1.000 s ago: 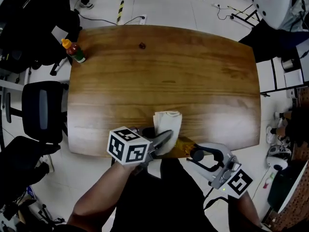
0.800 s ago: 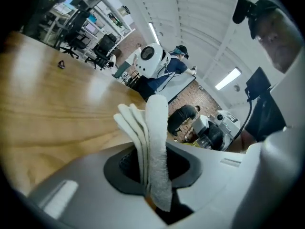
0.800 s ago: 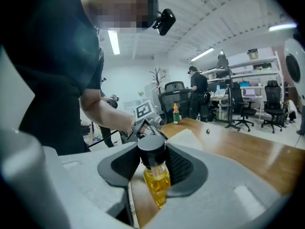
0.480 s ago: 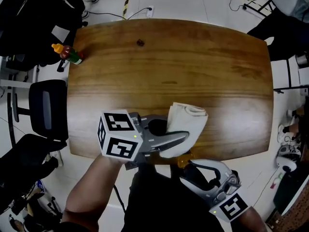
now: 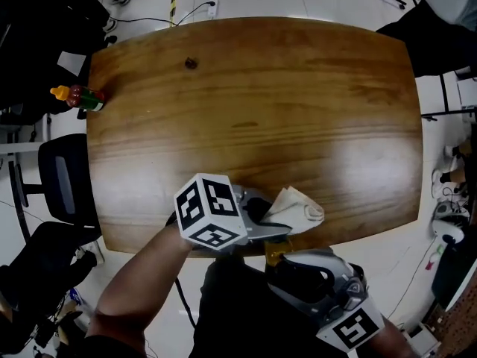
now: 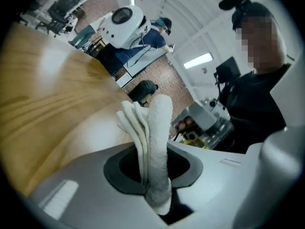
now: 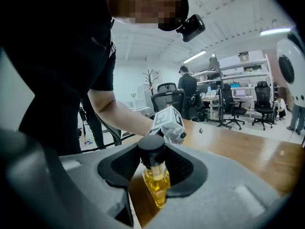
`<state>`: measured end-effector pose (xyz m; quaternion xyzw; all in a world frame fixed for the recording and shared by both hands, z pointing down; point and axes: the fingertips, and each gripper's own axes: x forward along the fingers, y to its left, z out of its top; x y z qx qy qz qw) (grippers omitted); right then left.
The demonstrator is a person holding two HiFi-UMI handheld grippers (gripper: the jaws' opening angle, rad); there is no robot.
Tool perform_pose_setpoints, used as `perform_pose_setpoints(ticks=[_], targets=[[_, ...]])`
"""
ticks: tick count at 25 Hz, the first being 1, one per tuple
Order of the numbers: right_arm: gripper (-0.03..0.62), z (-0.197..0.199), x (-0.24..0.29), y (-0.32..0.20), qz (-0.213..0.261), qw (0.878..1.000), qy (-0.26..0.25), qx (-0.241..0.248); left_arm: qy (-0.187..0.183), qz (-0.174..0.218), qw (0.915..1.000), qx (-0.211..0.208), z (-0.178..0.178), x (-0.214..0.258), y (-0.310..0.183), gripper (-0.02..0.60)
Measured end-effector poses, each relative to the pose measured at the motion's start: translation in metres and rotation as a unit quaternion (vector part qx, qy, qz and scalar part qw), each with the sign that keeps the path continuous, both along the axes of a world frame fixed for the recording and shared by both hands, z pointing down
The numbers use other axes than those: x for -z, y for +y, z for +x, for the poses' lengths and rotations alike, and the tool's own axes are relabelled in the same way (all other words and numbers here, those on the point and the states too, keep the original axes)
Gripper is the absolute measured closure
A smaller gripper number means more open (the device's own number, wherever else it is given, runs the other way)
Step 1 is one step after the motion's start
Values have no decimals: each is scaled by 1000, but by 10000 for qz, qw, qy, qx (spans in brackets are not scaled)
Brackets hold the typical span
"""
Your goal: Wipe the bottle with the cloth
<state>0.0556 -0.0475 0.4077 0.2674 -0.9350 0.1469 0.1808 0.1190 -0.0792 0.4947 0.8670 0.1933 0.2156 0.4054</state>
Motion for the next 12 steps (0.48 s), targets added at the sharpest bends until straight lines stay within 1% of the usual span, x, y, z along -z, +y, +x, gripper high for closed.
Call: perform_pose_setpoints(ticks=[1,2,6,10,12], targets=[[445,0,0,0,6,10000,-2,-7,-72,98,9999,-46,0,-8,4,479],[445,0,1,-1,13,10000,-9,-17,-98,100,9999,-12,0,-12,6,479],[445,-1,2,-1,43,9999,-46,-106,-167,-18,9997,185,2,-26,4,480],[445,-3,1,-1,83,9999,-69,-126,-454,66,9985,288,4,-44,1,480],[445,-3,1,-1,79,9998,-98,-159,-541,131,9979,342,4,-49,-1,482]])
